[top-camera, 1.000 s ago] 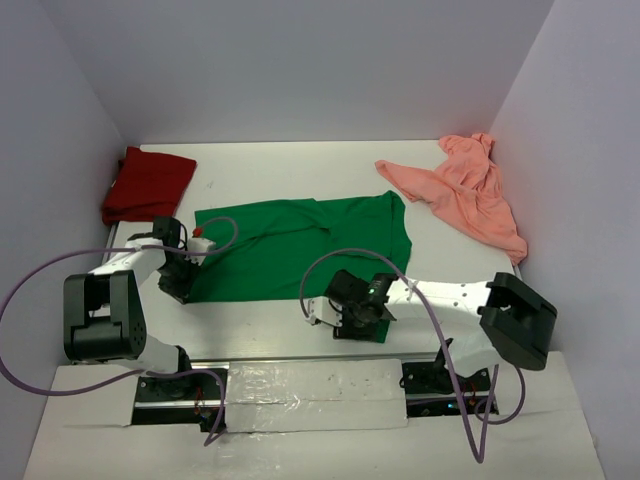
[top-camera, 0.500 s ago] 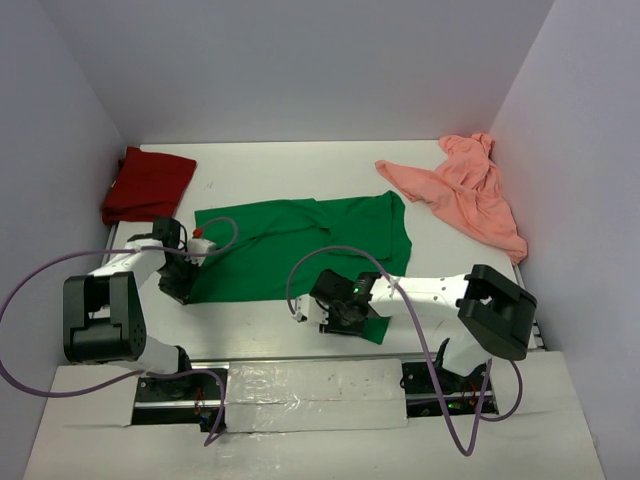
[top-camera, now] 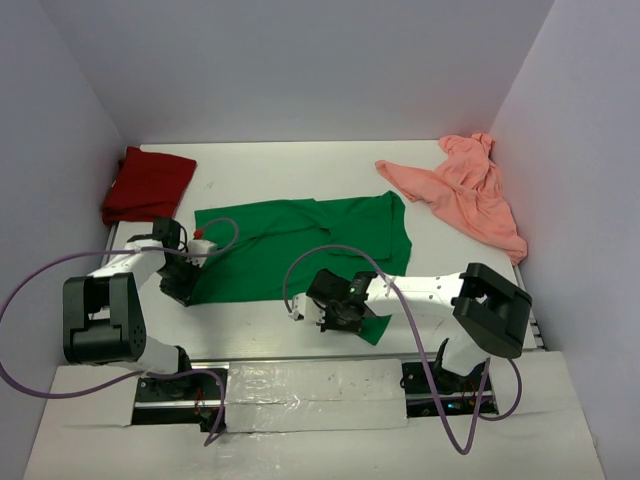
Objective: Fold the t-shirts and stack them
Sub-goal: Grap the side of the flattened tshirt closest away from the robot with both arms, then fold the other side of the tshirt into a rectangle
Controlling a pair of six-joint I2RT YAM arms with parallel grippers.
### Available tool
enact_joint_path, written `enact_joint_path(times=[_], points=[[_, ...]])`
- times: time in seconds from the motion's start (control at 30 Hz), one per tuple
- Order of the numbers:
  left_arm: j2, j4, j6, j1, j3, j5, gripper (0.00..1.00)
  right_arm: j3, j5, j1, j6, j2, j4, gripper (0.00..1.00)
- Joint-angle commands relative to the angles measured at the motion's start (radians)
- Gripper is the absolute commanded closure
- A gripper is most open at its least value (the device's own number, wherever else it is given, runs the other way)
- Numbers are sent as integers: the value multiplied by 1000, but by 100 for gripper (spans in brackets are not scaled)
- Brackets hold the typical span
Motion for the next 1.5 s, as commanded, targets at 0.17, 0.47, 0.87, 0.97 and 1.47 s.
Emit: enact_joint_path(times=[0.17,0.47,0.87,0.97,1.47], points=[[-28,-89,-8,1,55,112,94,8,84,-11,32,-52,-63,100],[-1,-132,-8,1,173,153,94,136,162,-132,-11,-132,-136,100],[56,-140,-3,1,258,185,94,321,174,-285,-139,-3,-155,100],[64,-137,-8,1,278,182,94,360,187,-318,-168,37,-138,100],[180,-46,-88,1,460,254,96,504,217,-466,-163,177,34,100]])
